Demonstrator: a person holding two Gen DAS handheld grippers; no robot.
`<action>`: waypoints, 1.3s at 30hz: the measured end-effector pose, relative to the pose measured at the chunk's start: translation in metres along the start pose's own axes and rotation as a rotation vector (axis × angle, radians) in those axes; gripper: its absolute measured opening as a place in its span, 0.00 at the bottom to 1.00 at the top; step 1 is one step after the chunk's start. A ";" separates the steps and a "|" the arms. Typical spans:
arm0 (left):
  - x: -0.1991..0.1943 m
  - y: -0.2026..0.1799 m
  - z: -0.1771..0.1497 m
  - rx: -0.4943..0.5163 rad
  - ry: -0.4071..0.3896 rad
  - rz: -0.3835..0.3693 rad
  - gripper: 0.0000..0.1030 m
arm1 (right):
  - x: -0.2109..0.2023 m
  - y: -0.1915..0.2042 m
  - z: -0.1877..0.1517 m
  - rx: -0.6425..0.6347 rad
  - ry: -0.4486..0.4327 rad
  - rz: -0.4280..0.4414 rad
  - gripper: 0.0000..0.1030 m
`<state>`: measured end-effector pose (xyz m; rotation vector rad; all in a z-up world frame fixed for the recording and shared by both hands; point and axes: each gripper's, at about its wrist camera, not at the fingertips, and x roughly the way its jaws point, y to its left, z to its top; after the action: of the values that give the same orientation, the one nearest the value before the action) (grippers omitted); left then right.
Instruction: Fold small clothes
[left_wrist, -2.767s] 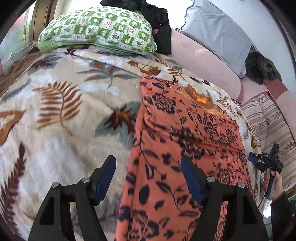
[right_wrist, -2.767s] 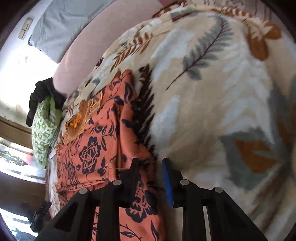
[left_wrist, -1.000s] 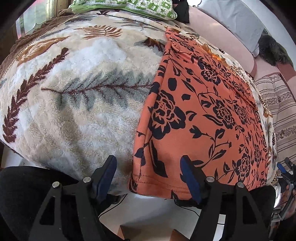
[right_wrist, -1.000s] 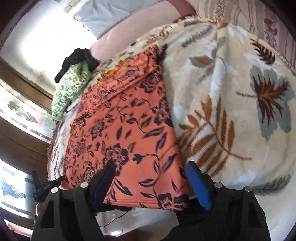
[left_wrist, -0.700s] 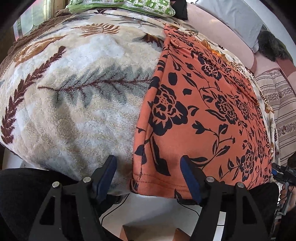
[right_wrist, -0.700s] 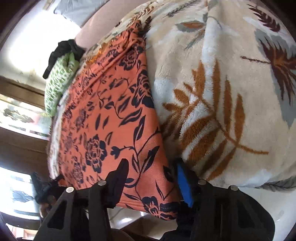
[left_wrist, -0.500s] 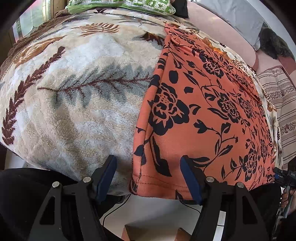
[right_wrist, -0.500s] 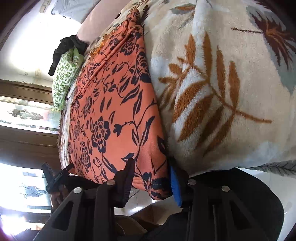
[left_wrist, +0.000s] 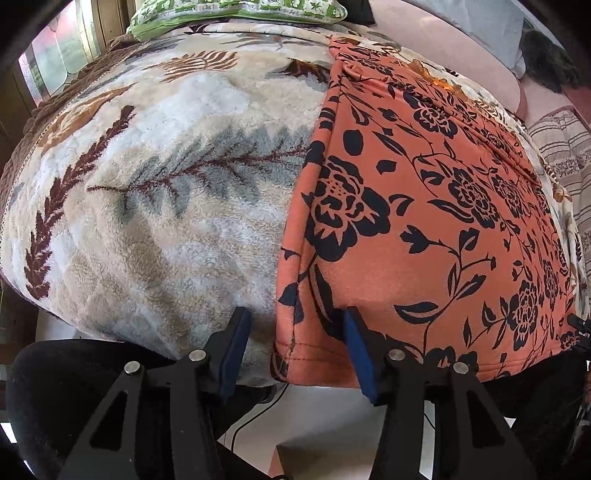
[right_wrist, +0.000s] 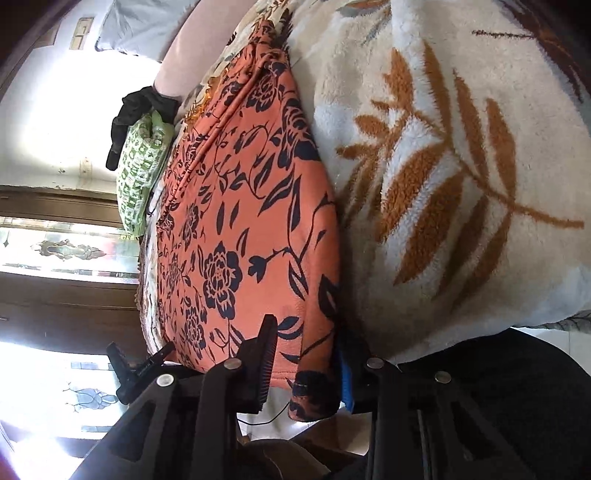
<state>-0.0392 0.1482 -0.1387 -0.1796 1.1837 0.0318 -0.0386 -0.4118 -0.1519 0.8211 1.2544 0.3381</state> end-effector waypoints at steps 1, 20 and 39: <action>0.000 -0.001 0.000 0.000 -0.001 0.001 0.52 | 0.000 -0.001 0.001 0.000 0.000 -0.001 0.31; 0.003 -0.002 0.000 -0.014 0.006 -0.037 0.22 | 0.010 0.008 -0.001 -0.034 -0.007 -0.044 0.11; -0.013 0.008 0.009 -0.032 0.011 -0.125 0.08 | -0.007 0.003 0.008 -0.029 -0.060 0.040 0.06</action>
<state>-0.0373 0.1582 -0.1242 -0.2824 1.1813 -0.0601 -0.0328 -0.4167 -0.1444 0.8273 1.1757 0.3606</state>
